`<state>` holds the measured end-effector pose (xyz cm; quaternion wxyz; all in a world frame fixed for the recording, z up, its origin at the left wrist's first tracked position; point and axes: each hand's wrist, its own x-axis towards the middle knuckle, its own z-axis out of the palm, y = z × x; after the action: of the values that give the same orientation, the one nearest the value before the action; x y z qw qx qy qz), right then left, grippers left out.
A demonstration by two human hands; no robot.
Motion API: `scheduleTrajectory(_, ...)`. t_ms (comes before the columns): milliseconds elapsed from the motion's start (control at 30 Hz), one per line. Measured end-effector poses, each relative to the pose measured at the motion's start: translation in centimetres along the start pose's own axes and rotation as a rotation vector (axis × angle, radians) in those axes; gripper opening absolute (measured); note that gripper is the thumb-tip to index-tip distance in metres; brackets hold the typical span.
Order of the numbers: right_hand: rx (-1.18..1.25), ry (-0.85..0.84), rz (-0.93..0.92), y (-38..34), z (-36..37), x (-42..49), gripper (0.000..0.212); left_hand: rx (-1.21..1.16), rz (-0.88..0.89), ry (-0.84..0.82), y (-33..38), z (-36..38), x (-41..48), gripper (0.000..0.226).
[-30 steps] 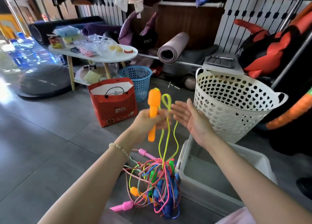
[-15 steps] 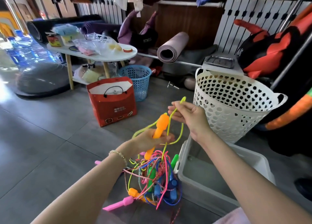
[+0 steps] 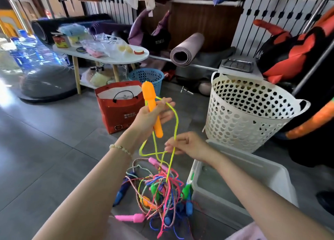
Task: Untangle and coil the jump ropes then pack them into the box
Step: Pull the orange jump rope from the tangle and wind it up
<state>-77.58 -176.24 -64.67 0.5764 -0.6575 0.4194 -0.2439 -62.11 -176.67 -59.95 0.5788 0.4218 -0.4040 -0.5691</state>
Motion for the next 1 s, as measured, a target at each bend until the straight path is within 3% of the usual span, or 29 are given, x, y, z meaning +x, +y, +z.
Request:
scheduleTrajectory(67, 0.18, 0.191, -0.066, -1.1, -0.6, 0.2, 0.022, 0.076, -0.131, -0.048, -2.0, -0.9, -0.3, 0.028)
scheduleTrajectory(200, 0.406, 0.404, -0.211, -3.1, -2.2, 0.0, 0.017, 0.504, -0.281, -0.348, -5.2, -1.7, -1.7, 0.025)
scheduleTrajectory(300, 0.512, 0.467, -0.185, -3.2, -2.3, 0.0, 0.017, 0.444, -0.231, -0.297, -5.0, -1.2, -2.0, 0.01)
scheduleTrajectory(400, 0.581, 0.381, -0.13, -2.8, -2.8, 0.1, 0.023, 0.323, -0.169, -0.223, -4.1, -0.8, -1.8, 0.007)
scheduleTrajectory(467, 0.565, 0.225, -0.03, -1.9, -2.7, -0.2, 0.029, 0.237, -0.113, -0.173, -3.6, -0.2, -1.6, 0.008)
scheduleTrajectory(567, 0.333, -0.089, 0.115, -0.3, -1.4, -1.3, 0.032, 0.122, -0.079, -0.069, -2.8, 0.4, -1.4, 0.01)
scheduleTrajectory(633, 0.175, -0.12, 0.075, 0.1, -1.0, -1.7, 0.027, 0.059, -0.076, -0.022, -2.7, 0.3, -1.2, 0.01)
scheduleTrajectory(800, 0.158, 0.065, -0.021, -0.7, -1.5, -1.8, 0.021, 0.064, -0.091, 0.011, -3.1, 0.2, -1.1, 0.016)
scheduleTrajectory(1000, 0.465, 0.375, -0.214, -2.9, -2.8, -1.5, 0.018, 0.33, -0.281, -0.317, -6.7, 0.3, -3.0, 0.019)
